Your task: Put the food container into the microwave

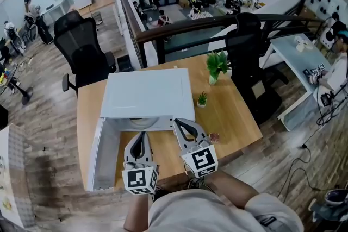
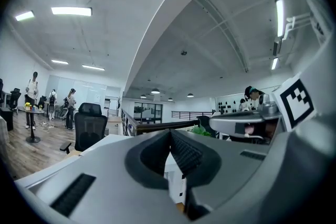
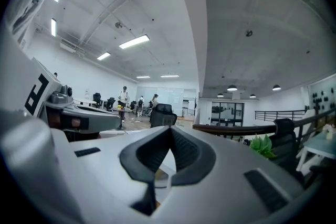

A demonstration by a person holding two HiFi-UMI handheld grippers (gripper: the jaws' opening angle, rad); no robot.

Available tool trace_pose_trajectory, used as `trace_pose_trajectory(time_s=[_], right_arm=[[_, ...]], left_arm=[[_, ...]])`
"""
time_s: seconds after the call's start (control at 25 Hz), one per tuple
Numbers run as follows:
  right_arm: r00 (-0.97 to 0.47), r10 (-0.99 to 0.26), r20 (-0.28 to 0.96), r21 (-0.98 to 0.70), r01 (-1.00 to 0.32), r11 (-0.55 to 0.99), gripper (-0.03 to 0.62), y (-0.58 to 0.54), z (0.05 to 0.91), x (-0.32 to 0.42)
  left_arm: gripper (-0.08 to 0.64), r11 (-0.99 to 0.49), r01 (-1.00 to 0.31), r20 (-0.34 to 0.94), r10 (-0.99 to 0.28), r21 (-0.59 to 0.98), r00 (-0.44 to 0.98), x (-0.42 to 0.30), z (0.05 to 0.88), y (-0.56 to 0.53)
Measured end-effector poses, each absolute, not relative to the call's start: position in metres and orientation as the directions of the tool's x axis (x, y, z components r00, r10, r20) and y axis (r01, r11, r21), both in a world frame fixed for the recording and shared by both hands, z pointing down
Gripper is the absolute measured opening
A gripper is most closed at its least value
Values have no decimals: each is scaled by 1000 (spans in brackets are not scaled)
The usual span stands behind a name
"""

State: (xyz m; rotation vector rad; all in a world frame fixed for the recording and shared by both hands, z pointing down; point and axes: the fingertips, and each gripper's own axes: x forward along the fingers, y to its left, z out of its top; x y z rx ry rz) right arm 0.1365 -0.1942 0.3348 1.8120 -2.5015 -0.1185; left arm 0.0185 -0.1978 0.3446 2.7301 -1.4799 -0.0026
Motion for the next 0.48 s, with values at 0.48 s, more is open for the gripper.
trace_pose_trajectory(time_s=[0.48], right_arm=[[-315, -949, 18, 93, -945, 315, 3, -193, 340, 129]], left_arm=[[11, -550, -835, 25, -835, 21, 550, 13, 349, -197]])
